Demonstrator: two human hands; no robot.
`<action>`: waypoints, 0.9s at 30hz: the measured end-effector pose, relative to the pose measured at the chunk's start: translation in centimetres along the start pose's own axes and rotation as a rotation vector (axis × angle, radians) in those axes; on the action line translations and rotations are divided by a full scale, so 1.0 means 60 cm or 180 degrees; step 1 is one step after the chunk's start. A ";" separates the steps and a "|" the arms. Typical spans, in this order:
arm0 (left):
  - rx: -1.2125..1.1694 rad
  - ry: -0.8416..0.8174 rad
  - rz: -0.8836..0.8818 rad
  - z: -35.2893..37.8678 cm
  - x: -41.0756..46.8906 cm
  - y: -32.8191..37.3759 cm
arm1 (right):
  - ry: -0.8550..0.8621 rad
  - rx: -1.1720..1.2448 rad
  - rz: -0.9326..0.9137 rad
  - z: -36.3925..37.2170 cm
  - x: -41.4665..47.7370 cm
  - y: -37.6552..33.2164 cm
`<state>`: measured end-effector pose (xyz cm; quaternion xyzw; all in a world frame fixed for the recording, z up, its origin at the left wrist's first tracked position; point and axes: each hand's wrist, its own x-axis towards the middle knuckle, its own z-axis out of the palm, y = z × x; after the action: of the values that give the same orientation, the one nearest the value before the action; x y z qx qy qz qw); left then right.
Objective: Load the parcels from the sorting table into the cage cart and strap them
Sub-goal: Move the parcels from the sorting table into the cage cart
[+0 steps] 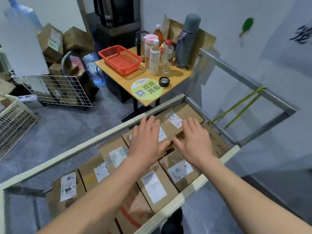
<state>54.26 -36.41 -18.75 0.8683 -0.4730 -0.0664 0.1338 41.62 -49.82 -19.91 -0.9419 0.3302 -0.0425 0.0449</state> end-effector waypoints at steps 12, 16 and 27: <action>-0.0048 0.0152 0.1419 -0.024 0.009 0.331 | 0.0614 -0.0162 0.1448 -0.156 -0.231 0.265; -0.0057 0.0214 0.1877 -0.006 0.011 0.482 | 0.0887 -0.0164 0.1868 -0.205 -0.314 0.377; -0.0244 0.0298 0.2829 0.053 -0.026 0.919 | 0.1414 -0.0412 0.2724 -0.313 -0.547 0.692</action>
<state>8.33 -64.17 -5.54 0.5773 -0.7907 0.0195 0.2027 -11.69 -62.64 -7.61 -0.6906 0.6914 -0.1996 -0.0719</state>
